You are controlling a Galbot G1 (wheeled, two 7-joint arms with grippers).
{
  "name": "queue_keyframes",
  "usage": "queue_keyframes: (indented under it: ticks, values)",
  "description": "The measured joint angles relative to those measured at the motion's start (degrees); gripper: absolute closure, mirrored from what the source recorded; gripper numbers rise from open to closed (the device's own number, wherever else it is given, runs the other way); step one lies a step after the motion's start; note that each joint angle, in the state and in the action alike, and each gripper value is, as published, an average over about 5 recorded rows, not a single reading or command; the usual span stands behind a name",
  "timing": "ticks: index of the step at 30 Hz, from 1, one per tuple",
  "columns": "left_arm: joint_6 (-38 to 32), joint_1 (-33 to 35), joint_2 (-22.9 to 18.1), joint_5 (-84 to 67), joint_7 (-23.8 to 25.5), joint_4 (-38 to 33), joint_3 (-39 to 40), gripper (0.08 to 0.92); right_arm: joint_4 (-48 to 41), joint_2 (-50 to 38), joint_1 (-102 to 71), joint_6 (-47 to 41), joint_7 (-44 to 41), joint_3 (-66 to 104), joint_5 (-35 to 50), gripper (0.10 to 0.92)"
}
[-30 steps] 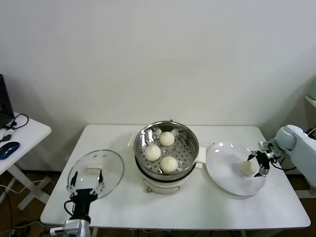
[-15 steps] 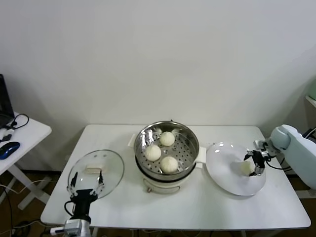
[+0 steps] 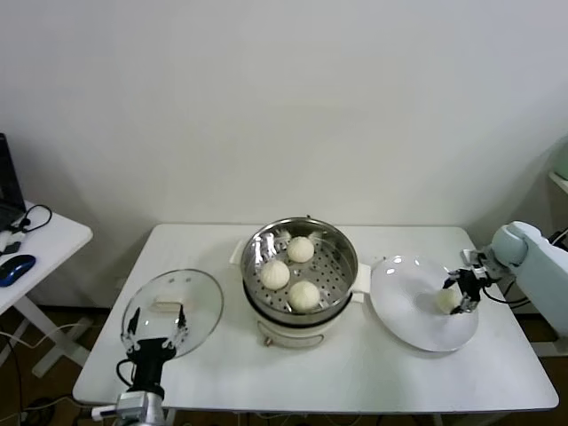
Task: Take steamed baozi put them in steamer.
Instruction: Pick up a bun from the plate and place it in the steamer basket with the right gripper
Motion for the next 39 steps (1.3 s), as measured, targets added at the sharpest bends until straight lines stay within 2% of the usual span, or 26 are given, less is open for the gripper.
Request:
queue_keyframes:
  ticks: [9, 19, 29, 39]
  values:
    - [-0.09, 0.14, 0.0, 0.17, 0.53, 0.08, 0.7, 0.177, 2.48, -1.78, 7.48, -3.2, 0.22, -8.24, 9.56, 0.336]
    - [-0.06, -0.53, 0.0, 0.87, 0.91, -0.23, 2.26, 0.177, 8.33, -0.21, 25.54, -9.88, 1.52, -27.55, 28.91, 0.33]
    - [0.04, -0.73, -0.34, 1.89, 0.82, -1.13, 4.27, 0.177, 14.93, 5.65, 39.53, -15.55, 4.03, -42.89, 46.95, 0.331]
    - [0.15, -0.83, -0.74, 2.22, 0.59, -2.09, 4.87, 0.177, 16.13, 14.17, 44.12, -18.39, 6.11, -50.83, 57.77, 0.33]
